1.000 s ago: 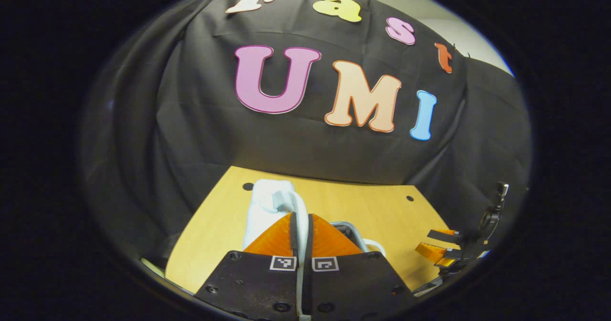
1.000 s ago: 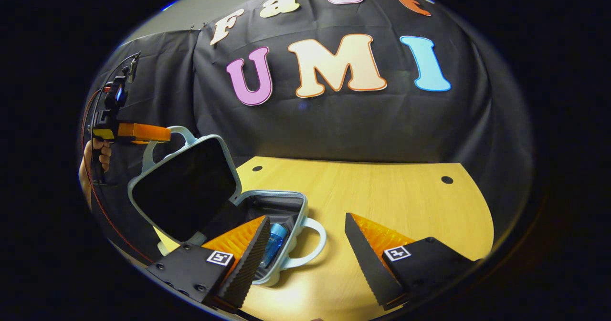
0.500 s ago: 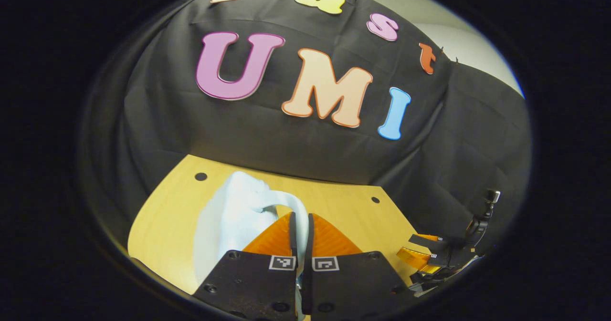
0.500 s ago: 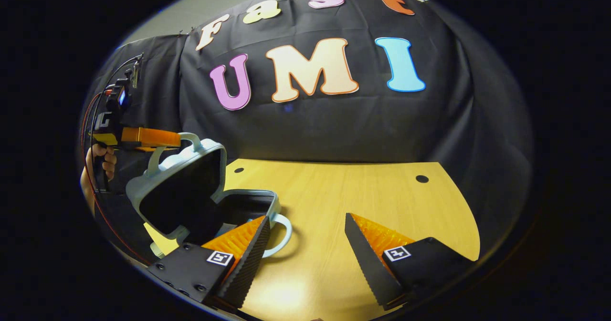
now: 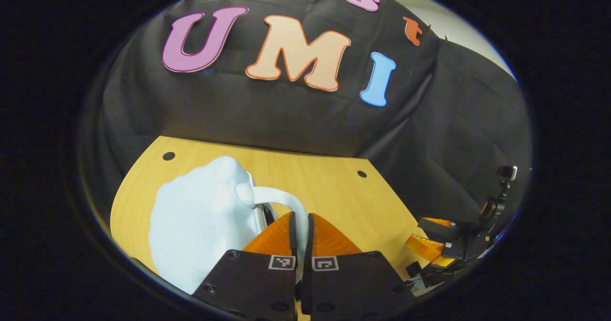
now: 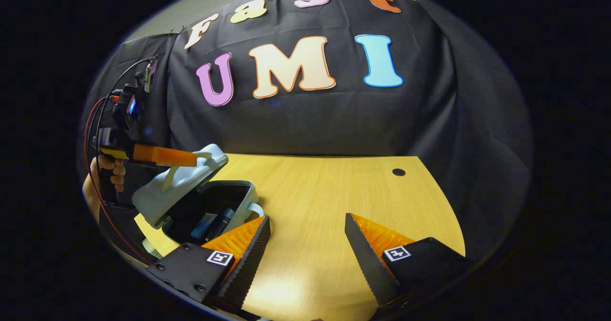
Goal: First open the suitcase, pack the skin care products into it, and then close the suitcase.
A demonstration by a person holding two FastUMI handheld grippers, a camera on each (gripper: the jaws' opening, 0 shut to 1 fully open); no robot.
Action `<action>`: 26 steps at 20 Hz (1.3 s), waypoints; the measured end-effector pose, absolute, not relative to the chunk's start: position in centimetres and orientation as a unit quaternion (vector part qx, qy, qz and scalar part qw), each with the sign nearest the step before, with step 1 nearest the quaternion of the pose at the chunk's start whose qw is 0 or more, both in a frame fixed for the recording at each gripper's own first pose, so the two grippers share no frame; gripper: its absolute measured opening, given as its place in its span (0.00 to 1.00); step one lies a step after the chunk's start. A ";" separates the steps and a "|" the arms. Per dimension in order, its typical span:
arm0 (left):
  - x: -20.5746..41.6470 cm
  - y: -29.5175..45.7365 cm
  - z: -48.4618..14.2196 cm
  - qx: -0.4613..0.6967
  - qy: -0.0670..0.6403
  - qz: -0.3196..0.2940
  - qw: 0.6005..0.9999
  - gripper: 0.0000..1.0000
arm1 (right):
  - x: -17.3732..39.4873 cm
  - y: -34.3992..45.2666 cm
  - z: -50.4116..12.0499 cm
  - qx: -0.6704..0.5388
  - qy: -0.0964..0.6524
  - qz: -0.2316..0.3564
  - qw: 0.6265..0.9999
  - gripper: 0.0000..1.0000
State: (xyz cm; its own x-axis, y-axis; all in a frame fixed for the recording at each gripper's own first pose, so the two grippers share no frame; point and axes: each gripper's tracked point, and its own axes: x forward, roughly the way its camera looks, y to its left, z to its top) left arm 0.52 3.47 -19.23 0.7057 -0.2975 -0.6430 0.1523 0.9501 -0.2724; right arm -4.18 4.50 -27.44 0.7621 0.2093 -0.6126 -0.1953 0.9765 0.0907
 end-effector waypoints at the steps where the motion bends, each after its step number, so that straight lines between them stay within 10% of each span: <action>1: 0.4 3.0 -19.8 -0.097 0.368 -0.121 0.917 0.00 | -4.3 3.9 -27.3 0.010 0.327 0.104 0.939 0.98; 8: 0.0 0.5 -23.9 -0.047 0.395 -0.092 0.913 0.00 | -5.5 0.5 -27.3 0.016 0.326 0.098 0.940 0.98; 12: -0.5 -2.0 -22.7 -0.061 0.358 -0.074 0.929 0.34 | -4.8 -0.6 -25.7 0.024 0.308 0.112 0.945 0.98; 13: -0.4 -2.3 -21.8 -0.057 0.337 -0.062 0.938 0.59 | -4.3 -0.6 -25.0 0.027 0.299 0.113 0.947 0.98; 15: -0.2 -2.3 -19.4 -0.048 0.289 -0.037 0.955 0.79 | -2.8 -0.4 -22.5 0.034 0.266 0.111 0.957 0.98; 26: -1.1 3.5 -8.0 0.041 0.133 0.023 0.990 0.92 | 0.4 5.8 -6.7 0.020 0.033 0.051 0.998 0.98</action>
State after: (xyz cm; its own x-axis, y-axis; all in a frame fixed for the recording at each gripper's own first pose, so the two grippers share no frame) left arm -1.08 3.49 -7.96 0.9638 0.0573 -0.2605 -0.0355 0.9955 0.0877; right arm 0.42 5.80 -6.68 0.9925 0.1036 -0.0641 -0.1010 0.9939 0.0432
